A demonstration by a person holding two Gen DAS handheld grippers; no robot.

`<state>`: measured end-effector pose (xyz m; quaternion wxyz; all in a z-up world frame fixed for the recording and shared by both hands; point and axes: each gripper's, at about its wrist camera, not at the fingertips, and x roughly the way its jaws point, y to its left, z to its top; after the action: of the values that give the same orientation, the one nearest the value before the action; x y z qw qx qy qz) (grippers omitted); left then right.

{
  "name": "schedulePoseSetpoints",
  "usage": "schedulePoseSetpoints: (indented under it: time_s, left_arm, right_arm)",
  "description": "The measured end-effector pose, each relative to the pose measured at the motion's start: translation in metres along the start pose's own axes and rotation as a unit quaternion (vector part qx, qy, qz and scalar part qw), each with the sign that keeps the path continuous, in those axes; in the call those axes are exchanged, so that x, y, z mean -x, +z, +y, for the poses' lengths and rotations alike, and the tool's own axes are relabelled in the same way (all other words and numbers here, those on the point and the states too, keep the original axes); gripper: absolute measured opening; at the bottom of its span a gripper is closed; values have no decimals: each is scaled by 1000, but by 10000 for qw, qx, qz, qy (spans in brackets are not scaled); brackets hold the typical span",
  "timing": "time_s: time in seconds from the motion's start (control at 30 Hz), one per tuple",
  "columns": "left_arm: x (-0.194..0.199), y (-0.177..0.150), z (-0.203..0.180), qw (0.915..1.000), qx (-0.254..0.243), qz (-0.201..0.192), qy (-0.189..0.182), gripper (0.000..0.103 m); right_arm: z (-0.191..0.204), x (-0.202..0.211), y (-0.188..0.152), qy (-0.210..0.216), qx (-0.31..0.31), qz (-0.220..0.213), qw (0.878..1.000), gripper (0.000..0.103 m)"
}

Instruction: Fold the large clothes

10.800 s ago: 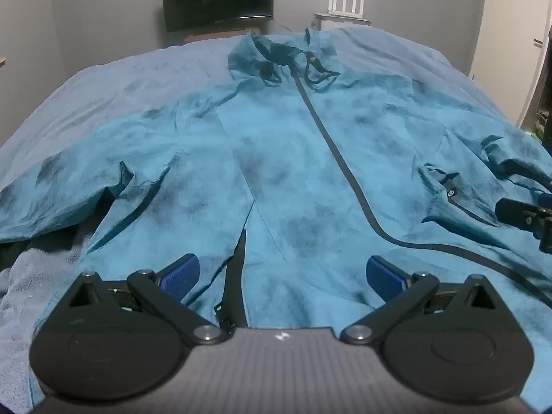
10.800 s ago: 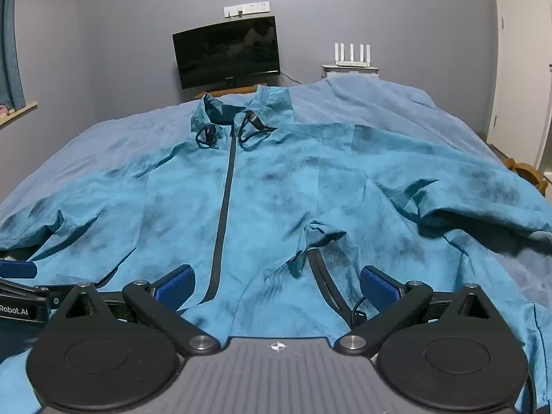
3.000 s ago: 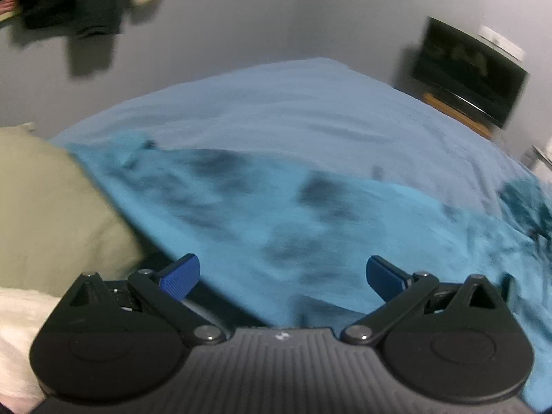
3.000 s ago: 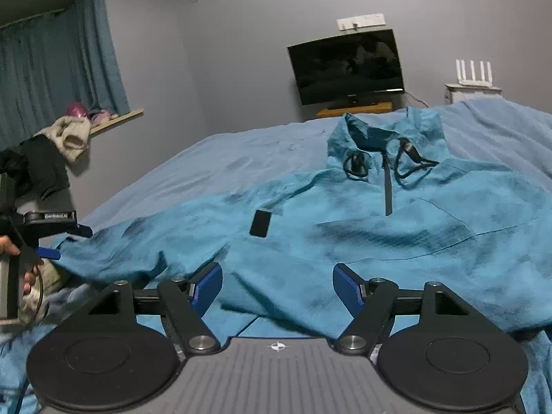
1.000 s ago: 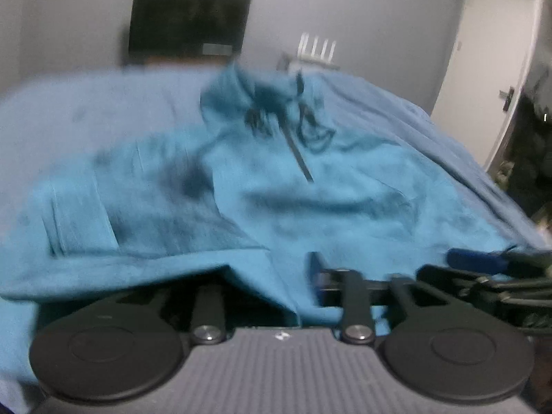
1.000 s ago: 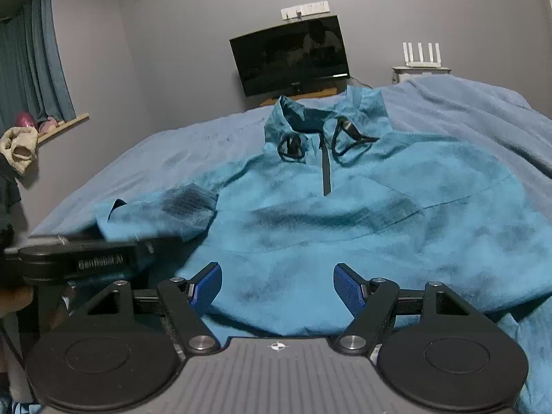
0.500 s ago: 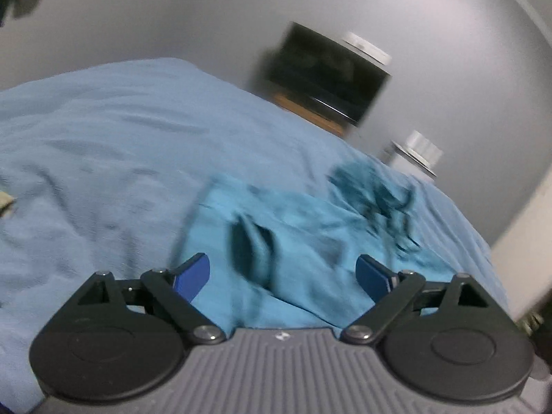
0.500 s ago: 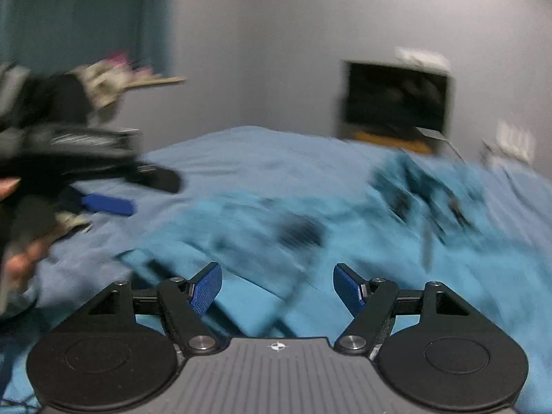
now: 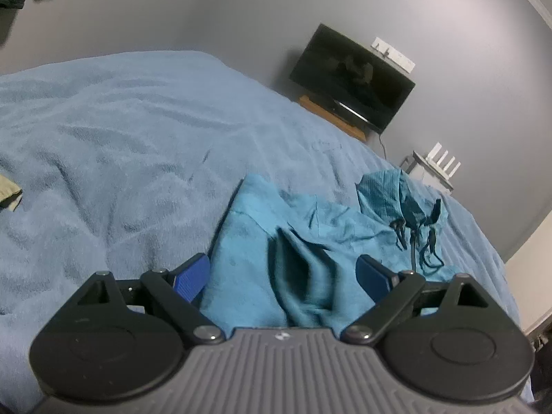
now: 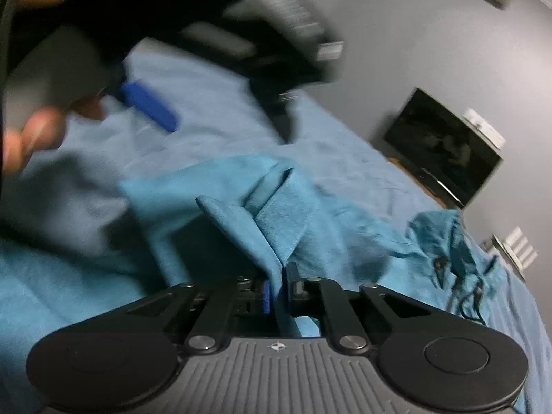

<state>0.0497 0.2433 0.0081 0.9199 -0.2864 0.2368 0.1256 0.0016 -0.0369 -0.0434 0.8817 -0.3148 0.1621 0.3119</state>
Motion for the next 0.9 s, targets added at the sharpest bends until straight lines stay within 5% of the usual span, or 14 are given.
schedulePoseSetpoints:
  time_s: [0.23,0.47,0.6,0.77,0.83,0.9]
  left_arm:
    - [-2,5,3,9998,129,-126,-24,91]
    - [-10,2,-9,9999,-148,22,-33,91]
    - [-15,-4,-16,9992,-357,153,-12,91]
    - [-25,-11,-20,9979,-552,329,39,91]
    - [-29,-13,-23,9972,-641,383,50,91]
    - [-31,-15,-25,9966,-715,407,38,91]
  right_arm:
    - [-113,53,-32,-867,-1890,-429,9772,2]
    - [-208,89,-123,-1539,-3399,-42,9278,2]
    - [-231,76,-174,-1807,-4159,441,8902,3]
    - [-250,62,-204,-2339,-4516,603,8589,3]
    - [-250,63,-200,-2247,-4466,370,8653,3]
    - [-243,78,-190,-2198,-4307,-313,8748,2]
